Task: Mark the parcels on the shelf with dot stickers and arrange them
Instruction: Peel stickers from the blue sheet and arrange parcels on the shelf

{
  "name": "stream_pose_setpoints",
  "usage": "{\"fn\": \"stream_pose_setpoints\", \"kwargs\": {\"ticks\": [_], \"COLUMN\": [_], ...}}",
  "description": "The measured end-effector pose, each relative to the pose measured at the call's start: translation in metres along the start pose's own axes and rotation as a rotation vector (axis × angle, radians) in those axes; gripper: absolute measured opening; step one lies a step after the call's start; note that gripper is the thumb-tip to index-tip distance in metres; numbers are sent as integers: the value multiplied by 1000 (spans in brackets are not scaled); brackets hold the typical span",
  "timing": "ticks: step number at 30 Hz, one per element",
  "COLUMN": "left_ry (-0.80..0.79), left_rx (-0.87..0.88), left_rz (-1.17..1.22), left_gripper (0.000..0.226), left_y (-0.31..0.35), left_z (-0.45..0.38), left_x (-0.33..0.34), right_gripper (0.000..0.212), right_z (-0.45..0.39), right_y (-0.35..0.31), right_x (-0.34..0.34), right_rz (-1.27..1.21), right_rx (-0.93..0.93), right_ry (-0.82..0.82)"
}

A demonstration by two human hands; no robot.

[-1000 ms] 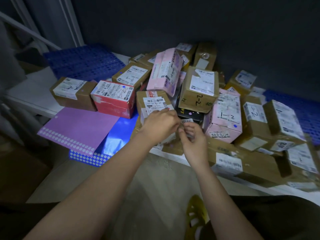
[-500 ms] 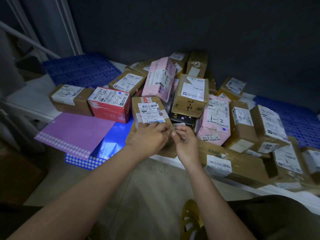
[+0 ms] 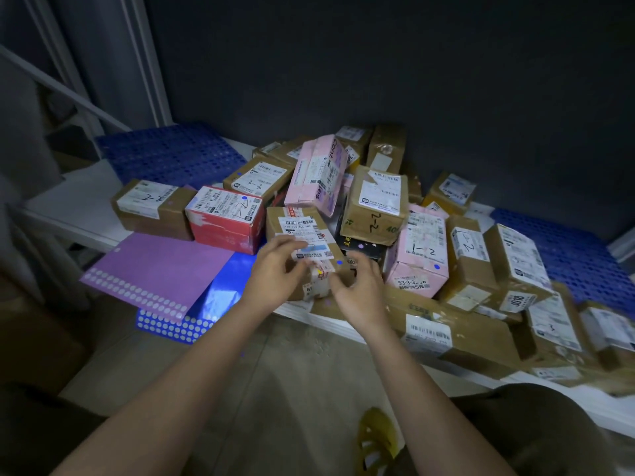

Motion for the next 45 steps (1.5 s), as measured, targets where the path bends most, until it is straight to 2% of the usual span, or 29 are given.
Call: {"fn": "stream_pose_setpoints", "kwargs": {"ticks": [3,8,10,12,16,19,21,23,26,30,34,39,45], "left_ry": [7,-24,-24,-39,-148,-220,-214,-184,-139,-97,-153,-195,-185], "left_rx": [-57,-80,-74,-46,-76,-117,-130,-148,-187,-230,-321,-416,-443], "left_rz": [-56,-183,-182,-193,-203,-148,-178,-250,-343,-344,-389,-437,-396], "left_gripper": [26,26,25,26,36,38,37,36,44,59,67,84,85], "left_y": [-5,7,18,29,46,48,45,39,27,13,0,-11,-13], "left_z": [-12,-51,-66,-80,-99,-112,-121,-131,-146,-168,-189,-206,-214], "left_x": [-8,-3,4,15,40,56,61,61,59,63,74,83,77], "right_gripper": [44,39,48,63,86,103,109,107,101,94,68,50,59], "right_z": [-13,-65,-89,-111,-139,-144,-145,-148,-159,-177,-209,-252,-284], "right_y": [-16,-37,-40,-40,-30,-26,-26,-26,-24,-32,-46,-64,-75], "right_x": [-3,-22,-31,-41,-56,-51,-40,-33,-33,-27,-14,-3,15], "right_rz": [67,200,313,350,284,301,334,397,436,519,635,651,720], "right_rx": [-104,-259,-255,-156,76,102,70,22,37,-32,-171,-101,-95], "right_ry": [17,180,252,282,205,78,12,-9,44,94,101,2,-17]}}
Point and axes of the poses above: each hand's wrist, its own z-axis away from the middle knuckle, its own x-axis out of the palm, y = z × x, the point moved 1 cm from there along -z, towards the middle knuckle, and after that the axes turned 7 degrees about y, right-handed, at the moved point
